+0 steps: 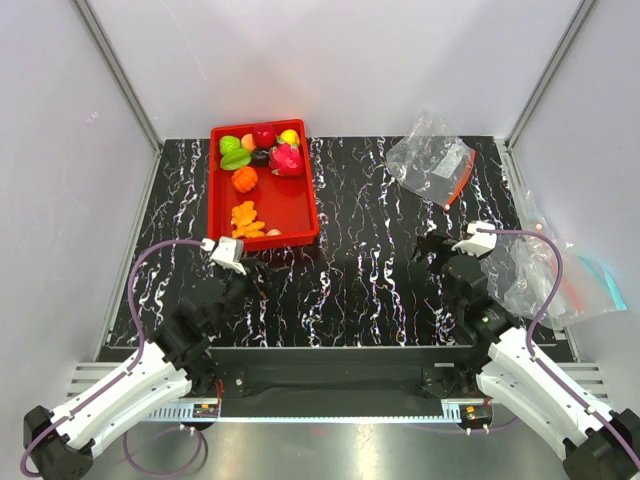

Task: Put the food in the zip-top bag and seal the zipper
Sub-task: Pick up the zipper food storage bag at the corner of the board.

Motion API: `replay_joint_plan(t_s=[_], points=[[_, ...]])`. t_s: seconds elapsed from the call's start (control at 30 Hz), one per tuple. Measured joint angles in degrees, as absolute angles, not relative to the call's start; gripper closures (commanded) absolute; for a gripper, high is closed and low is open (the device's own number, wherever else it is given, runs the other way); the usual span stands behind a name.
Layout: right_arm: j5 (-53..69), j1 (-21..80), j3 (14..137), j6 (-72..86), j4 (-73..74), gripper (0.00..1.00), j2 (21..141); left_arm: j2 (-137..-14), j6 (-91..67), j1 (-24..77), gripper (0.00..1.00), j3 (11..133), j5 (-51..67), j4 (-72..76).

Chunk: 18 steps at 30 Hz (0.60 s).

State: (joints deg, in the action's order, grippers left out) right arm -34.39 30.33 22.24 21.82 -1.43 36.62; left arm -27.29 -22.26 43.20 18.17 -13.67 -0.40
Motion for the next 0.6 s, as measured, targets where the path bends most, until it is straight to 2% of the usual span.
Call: replay_joint_plan(t_s=[0.2, 0.4, 0.6], points=[[-31.81, 30.33, 22.52, 21.50, -1.41, 0.00, 38.83, -26.70, -22.26, 43.20, 0.01, 18.17, -13.56, -0.56], [-30.17, 29.15, 34.46, 22.17, 3.73, 0.02, 54.28, -26.79, -22.26, 43.20, 0.01, 18.17, -13.32, -0.80], [-20.25, 15.77, 46.19, 25.36, 6.33, 0.04, 67.66, -27.51, -22.28, 43.20, 0.01, 18.17, -13.15, -0.78]])
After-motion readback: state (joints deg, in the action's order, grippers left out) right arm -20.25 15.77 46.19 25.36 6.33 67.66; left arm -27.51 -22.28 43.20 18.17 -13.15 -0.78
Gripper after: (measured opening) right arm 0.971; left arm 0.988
